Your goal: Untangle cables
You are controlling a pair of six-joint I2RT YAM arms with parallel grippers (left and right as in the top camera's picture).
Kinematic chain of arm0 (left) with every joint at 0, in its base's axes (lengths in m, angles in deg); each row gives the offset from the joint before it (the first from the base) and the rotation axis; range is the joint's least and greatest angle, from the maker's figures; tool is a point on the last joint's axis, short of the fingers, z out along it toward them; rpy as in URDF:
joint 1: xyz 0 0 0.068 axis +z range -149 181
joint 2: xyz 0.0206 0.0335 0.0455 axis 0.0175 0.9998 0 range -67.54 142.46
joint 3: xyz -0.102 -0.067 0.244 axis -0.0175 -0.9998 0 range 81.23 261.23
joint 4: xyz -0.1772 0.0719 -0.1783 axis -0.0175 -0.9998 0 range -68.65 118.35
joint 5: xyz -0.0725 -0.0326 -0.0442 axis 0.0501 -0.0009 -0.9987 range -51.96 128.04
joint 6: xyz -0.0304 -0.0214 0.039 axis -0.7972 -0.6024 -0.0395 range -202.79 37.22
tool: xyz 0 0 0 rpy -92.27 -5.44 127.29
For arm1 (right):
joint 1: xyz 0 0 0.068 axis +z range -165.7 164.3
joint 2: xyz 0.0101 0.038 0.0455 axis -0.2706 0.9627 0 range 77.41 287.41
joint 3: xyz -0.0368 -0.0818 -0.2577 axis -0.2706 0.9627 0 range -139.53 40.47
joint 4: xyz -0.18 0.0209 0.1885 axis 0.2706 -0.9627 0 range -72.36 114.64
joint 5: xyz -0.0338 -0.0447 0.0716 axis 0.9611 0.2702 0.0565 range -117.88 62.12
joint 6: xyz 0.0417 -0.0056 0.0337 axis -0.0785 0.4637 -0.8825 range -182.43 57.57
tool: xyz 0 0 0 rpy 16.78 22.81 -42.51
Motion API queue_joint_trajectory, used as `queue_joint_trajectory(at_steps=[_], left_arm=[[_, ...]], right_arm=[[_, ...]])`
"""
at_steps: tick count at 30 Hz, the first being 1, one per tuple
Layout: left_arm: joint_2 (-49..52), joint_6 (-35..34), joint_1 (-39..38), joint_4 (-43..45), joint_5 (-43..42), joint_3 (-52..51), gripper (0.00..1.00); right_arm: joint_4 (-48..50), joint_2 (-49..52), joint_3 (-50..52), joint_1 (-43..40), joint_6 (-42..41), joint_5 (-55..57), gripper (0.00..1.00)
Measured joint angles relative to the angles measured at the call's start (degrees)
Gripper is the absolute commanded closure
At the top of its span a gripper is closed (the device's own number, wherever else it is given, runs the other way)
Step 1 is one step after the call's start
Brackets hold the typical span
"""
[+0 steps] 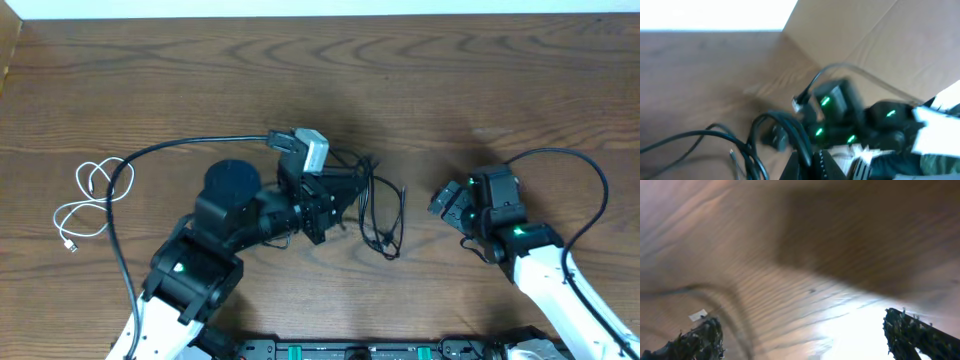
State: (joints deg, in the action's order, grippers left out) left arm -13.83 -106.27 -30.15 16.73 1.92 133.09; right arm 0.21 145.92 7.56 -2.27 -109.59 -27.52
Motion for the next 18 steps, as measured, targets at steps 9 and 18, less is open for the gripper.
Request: queue_joint_trajectory(at_steps=[9,18], left_arm=[[9.07,4.72,-0.02,-1.60,0.00,0.00,0.92],[15.67,18.60,-0.02,-3.19,-1.53,0.00,0.92]], right_arm=[[0.26,-6.29,0.00,-1.07,9.01,-23.26,0.77],[5.44,-6.38,0.00,-2.82,-5.75,-38.73,0.60]])
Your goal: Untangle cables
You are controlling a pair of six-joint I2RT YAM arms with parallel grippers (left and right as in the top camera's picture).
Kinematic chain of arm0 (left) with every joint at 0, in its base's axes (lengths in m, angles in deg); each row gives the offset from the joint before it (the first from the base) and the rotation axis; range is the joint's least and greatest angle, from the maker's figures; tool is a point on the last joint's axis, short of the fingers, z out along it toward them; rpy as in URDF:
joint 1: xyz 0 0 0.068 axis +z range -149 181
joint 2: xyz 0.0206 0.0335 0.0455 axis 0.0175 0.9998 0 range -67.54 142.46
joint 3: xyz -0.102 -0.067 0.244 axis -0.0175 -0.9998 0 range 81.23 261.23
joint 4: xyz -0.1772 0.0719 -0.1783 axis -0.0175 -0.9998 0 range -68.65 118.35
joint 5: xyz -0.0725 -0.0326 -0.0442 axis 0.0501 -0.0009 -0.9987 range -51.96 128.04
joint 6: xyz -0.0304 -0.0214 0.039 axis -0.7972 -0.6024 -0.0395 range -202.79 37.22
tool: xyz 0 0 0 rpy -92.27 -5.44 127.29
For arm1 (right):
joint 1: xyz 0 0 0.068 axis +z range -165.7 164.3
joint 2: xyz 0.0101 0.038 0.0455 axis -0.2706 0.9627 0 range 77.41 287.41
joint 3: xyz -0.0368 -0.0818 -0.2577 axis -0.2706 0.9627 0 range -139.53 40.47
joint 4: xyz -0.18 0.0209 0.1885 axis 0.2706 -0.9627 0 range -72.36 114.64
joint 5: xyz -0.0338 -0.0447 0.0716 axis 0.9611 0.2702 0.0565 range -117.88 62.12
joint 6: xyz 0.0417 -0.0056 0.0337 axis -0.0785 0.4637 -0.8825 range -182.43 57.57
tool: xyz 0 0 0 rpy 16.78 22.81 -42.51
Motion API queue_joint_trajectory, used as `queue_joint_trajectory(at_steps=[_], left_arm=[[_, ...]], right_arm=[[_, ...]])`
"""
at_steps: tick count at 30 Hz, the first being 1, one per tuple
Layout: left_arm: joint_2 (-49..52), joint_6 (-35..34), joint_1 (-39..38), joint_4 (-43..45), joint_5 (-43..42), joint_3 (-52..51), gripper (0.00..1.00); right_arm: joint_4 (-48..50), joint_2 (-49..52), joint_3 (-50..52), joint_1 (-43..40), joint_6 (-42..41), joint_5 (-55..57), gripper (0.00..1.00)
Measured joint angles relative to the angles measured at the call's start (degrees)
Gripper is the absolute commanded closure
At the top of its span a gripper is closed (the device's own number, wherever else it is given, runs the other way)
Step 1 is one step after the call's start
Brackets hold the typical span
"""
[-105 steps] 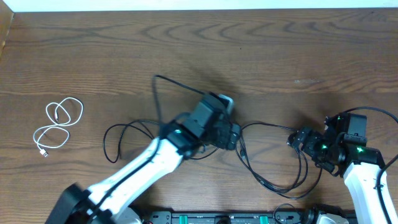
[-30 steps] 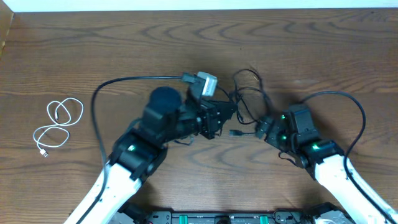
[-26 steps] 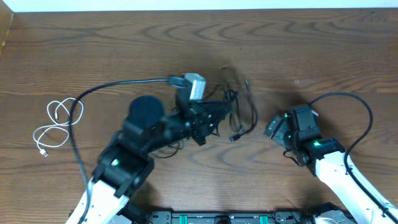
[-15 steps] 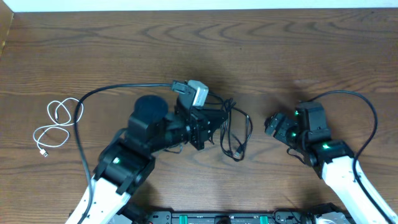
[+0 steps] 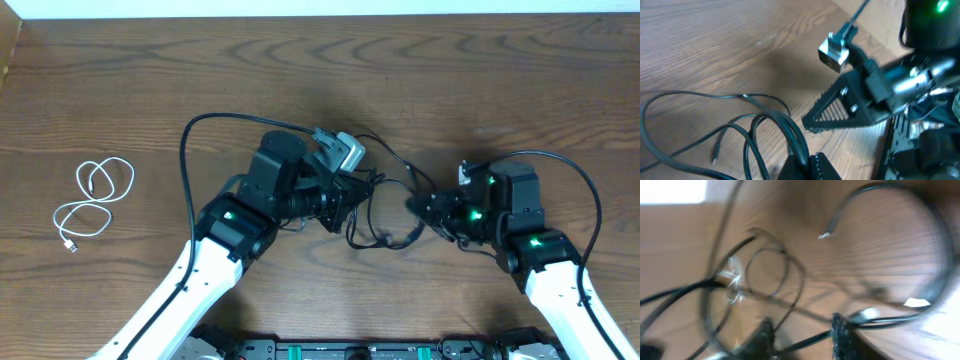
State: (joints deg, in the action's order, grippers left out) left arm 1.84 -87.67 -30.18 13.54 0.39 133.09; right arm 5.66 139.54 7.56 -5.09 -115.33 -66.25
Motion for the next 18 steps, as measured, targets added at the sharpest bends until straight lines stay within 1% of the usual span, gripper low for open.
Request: queue_joint_trajectory(at_steps=[3,6,9,11,18], left_arm=[[0.94,2.05,0.00,-0.02,-0.17,0.00,0.92],[1.11,3.30,0.00,0.00,-0.22,0.00,0.92],[1.11,4.42,-0.20,-0.04,-0.28,0.00,0.92],[1.11,5.25,-0.79,-0.02,-0.39,0.00,0.92],[1.11,6.64,-3.54,-0.04,-0.70,0.00,0.93]], right_arm=[[4.96,0.00,0.00,0.00,-4.22,-4.35,0.61],[8.26,0.00,0.00,0.00,-8.17,-6.54,0.58],[10.95,0.00,0.00,0.00,-11.43,-7.72,0.53],[13.40,0.00,0.00,0.07,-13.05,-8.24,0.51],[15.43,0.00,0.00,1.31,-16.44,-8.61,0.52]])
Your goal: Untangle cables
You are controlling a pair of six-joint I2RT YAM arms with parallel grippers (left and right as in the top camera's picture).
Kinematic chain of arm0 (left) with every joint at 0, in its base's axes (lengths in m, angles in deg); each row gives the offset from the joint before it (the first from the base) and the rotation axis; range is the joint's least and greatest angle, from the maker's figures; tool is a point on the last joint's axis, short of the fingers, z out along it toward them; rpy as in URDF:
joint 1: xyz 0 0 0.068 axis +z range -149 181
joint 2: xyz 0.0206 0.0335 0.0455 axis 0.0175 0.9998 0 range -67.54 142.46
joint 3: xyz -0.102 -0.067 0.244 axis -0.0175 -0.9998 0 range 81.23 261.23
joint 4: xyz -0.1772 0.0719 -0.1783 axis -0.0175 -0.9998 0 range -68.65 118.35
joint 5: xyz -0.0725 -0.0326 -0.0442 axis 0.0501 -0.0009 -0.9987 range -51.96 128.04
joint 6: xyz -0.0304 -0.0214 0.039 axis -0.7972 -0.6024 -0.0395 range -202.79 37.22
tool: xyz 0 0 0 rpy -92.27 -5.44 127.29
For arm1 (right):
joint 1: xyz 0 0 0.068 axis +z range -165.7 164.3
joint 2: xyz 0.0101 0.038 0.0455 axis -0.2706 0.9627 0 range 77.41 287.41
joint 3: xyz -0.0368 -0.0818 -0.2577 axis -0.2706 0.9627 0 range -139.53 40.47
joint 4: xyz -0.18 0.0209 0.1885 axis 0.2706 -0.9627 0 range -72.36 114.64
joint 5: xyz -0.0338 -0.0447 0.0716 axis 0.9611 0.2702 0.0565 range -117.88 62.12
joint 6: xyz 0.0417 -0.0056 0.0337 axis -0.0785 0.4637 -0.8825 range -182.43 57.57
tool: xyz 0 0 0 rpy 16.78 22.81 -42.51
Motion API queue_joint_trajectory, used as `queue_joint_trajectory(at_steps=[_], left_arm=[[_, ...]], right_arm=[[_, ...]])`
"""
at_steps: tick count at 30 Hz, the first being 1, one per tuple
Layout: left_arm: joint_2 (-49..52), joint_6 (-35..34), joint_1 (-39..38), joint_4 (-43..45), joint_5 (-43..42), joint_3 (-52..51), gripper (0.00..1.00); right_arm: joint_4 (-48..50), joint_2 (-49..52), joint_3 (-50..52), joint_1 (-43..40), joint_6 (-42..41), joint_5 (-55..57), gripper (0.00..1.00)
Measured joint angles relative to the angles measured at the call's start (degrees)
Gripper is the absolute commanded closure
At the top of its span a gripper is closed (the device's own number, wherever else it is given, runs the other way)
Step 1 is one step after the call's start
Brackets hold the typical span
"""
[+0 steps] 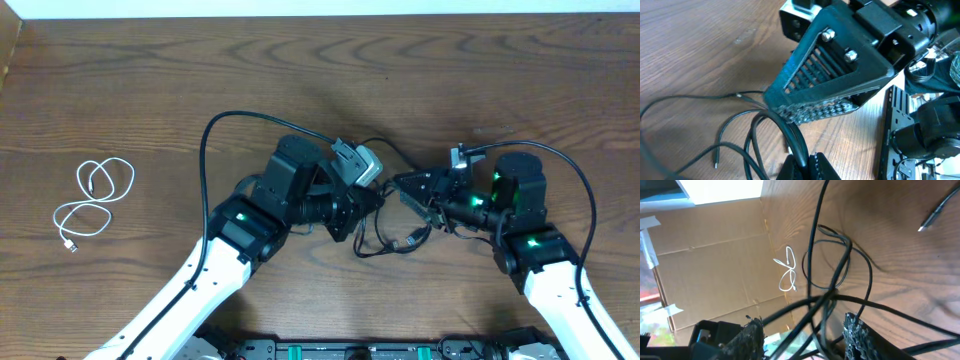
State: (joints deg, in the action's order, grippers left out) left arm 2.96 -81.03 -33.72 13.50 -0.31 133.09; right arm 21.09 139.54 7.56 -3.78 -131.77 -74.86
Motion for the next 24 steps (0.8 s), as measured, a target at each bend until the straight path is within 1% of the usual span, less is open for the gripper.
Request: queue_joint_trajectory(at_steps=[8,10,11,13,14,19,24], left_arm=[[0.00,0.04,0.00,-0.02,-0.11,0.00,0.92],[0.00,0.04,-0.02,-0.17,-0.11,0.00,0.92],[0.00,0.04,-0.02,-0.20,-0.11,0.00,0.92],[0.02,0.04,-0.02,-0.15,-0.11,0.00,0.92],[0.02,0.07,-0.02,-0.07,-0.13,0.00,0.92],[0.02,0.07,-0.07,1.81,-0.33,0.00,0.92],[0.02,0.07,-0.04,1.88,-0.28,0.00,0.92]], right_arm=[[0.02,0.00,0.00,2.54,-1.25,-0.04,0.60],[0.13,0.00,0.00,3.67,-1.64,0.09,0.65],[0.17,0.00,0.00,4.04,-1.75,0.24,0.71],[0.00,0.15,0.00,4.76,-2.21,0.66,0.87],[-0.26,0.42,-0.02,5.05,-2.36,0.83,0.98],[-3.19,4.17,-0.04,5.84,-1.51,1.86,0.99],[-3.56,7.37,-0.04,5.86,2.95,3.17,0.99]])
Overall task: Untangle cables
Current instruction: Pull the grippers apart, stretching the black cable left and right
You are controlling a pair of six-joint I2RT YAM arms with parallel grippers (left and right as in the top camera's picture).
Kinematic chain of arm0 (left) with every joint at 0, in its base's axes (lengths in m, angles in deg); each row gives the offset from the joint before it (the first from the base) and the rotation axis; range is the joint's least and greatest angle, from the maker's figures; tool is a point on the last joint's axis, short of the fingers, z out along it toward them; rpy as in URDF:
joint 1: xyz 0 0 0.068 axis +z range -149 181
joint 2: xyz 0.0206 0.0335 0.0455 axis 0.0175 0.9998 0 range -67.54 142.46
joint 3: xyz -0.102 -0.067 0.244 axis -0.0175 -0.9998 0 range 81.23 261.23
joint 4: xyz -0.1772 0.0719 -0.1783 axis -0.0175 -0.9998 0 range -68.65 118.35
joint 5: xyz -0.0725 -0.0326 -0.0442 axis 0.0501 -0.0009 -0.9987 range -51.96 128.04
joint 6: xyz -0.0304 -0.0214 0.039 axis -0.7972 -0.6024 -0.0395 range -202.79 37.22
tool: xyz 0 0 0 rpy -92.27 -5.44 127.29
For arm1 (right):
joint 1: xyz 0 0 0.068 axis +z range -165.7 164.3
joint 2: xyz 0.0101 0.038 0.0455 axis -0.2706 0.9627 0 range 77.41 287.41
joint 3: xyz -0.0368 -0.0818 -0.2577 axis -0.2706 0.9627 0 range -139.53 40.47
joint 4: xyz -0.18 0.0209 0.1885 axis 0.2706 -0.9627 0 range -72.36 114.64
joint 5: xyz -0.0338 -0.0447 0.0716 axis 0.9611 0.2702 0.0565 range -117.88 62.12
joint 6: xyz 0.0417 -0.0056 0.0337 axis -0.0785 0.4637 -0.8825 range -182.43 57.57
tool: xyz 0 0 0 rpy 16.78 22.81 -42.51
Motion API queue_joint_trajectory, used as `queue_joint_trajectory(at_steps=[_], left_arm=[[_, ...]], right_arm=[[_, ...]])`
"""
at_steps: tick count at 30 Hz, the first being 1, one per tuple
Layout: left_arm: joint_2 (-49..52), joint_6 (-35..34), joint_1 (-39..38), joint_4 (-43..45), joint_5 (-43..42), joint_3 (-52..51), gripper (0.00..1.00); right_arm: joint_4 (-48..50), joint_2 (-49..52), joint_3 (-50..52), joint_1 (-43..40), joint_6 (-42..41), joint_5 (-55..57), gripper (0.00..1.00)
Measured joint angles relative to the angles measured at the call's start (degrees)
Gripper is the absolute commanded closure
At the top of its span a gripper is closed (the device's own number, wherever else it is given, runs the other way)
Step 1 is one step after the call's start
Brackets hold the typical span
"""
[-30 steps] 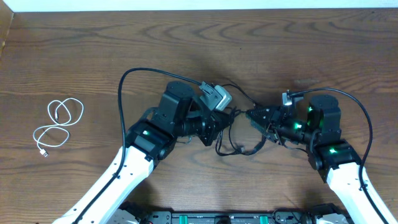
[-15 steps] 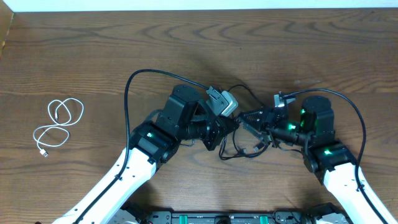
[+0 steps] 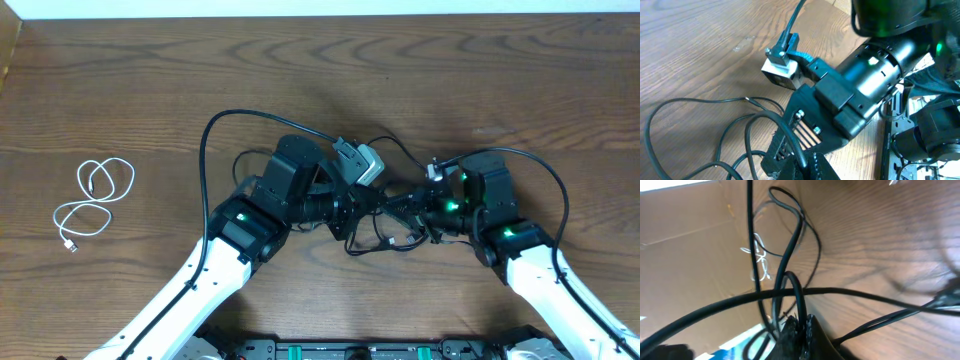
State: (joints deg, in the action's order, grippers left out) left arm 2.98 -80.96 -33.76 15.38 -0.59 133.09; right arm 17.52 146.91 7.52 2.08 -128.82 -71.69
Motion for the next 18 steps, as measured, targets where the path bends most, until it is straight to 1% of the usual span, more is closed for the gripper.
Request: queue_joint_trajectory(at_steps=[3,6,9,11,15,18], left_arm=[[0.00,-0.02,-0.02,-0.02,1.09,0.00,0.92],[0.00,-0.07,-0.02,0.00,4.37,0.00,0.92],[-0.15,-0.98,0.28,-0.07,9.79,0.00,0.93],[-0.61,-2.21,1.20,-0.20,13.44,0.00,0.92],[-3.26,-5.46,4.94,-0.09,19.15,0.00,0.92],[-7.04,-8.04,9.20,1.29,21.55,0.00,0.93]], right_arm=[[-0.66,0.26,0.00,0.04,2.93,0.83,0.99],[-3.54,0.26,0.00,0.20,6.67,3.39,0.99],[-8.44,0.26,0.00,0.09,10.60,7.17,0.99],[-14.01,0.22,0.04,-0.57,12.87,10.67,0.99],[-23.54,-0.28,-0.09,-3.52,15.61,18.84,0.99],[-27.50,-0.39,0.00,-6.21,17.46,24.72,0.99]])
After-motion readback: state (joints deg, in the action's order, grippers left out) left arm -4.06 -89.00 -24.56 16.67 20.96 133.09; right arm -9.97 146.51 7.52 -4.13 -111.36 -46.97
